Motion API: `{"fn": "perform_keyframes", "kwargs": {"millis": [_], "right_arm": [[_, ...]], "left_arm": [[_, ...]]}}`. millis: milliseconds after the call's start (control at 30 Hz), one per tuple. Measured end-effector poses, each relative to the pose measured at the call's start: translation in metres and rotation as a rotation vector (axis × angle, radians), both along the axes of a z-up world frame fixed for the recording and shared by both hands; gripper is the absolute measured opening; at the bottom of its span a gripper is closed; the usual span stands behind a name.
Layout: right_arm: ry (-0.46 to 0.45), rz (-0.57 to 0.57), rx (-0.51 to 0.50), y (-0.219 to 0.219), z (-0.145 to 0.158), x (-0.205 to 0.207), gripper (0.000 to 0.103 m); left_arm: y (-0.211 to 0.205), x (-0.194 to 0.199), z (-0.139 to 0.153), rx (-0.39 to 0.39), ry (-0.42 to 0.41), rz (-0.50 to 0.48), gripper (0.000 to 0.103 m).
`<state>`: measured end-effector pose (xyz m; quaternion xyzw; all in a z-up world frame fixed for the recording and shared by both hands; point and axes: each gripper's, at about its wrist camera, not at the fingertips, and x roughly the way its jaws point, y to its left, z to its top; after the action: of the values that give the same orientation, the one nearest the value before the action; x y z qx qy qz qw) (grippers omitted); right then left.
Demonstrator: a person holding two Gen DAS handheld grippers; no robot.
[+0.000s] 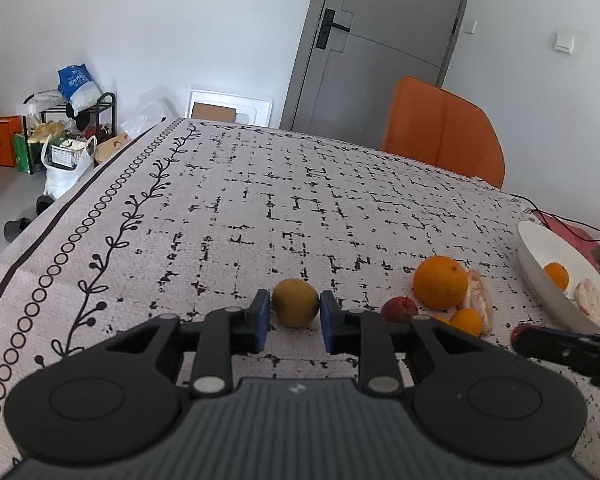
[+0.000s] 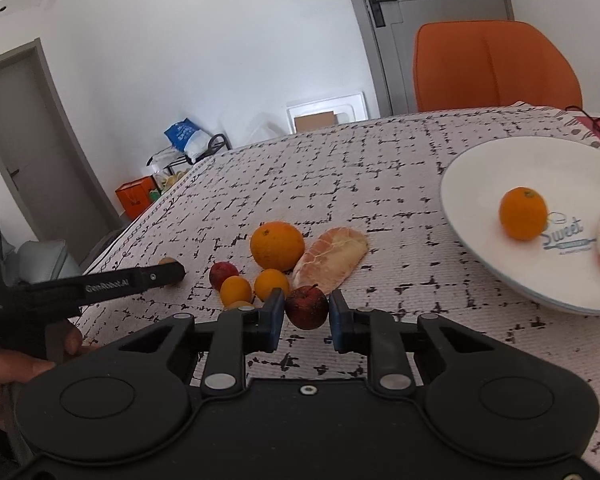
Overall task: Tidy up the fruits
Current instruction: 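Grasp the small yellow fruit with the left gripper while the right gripper grasps a red plum, then carry the yellow fruit with the left gripper while the right gripper carries the plum to the bowl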
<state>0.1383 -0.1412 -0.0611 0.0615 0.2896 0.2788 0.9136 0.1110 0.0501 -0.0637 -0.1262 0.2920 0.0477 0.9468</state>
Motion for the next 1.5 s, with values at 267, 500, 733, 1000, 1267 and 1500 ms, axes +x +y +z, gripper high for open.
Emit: {"fn": "perform_keyframes", "kwargs": {"millis": [267, 500, 733, 1000, 1267, 1500], "right_arm": [[-0.011, -0.049, 0.045, -0.018, 0.002, 0.002, 0.022], [-0.031, -0.08, 0.076, -0.033, 0.007, -0.001, 0.022], [-0.054, -0.125, 0.113, -0.058, 0.012, -0.004, 0.022], [-0.075, -0.181, 0.161, -0.089, 0.015, -0.007, 0.022], [-0.069, -0.245, 0.205, -0.122, 0.01, -0.006, 0.023], [-0.067, -0.28, 0.234, -0.143, 0.004, -0.004, 0.022]], "left_arm": [[-0.01, -0.005, 0.013, 0.012, -0.016, -0.019, 0.024], [-0.032, -0.009, 0.03, 0.028, -0.05, -0.064, 0.024], [-0.059, -0.008, 0.042, 0.044, -0.077, -0.11, 0.024], [-0.091, -0.003, 0.052, 0.073, -0.088, -0.174, 0.024], [-0.121, 0.003, 0.059, 0.094, -0.098, -0.232, 0.024], [-0.148, 0.007, 0.063, 0.118, -0.108, -0.282, 0.024]]}}
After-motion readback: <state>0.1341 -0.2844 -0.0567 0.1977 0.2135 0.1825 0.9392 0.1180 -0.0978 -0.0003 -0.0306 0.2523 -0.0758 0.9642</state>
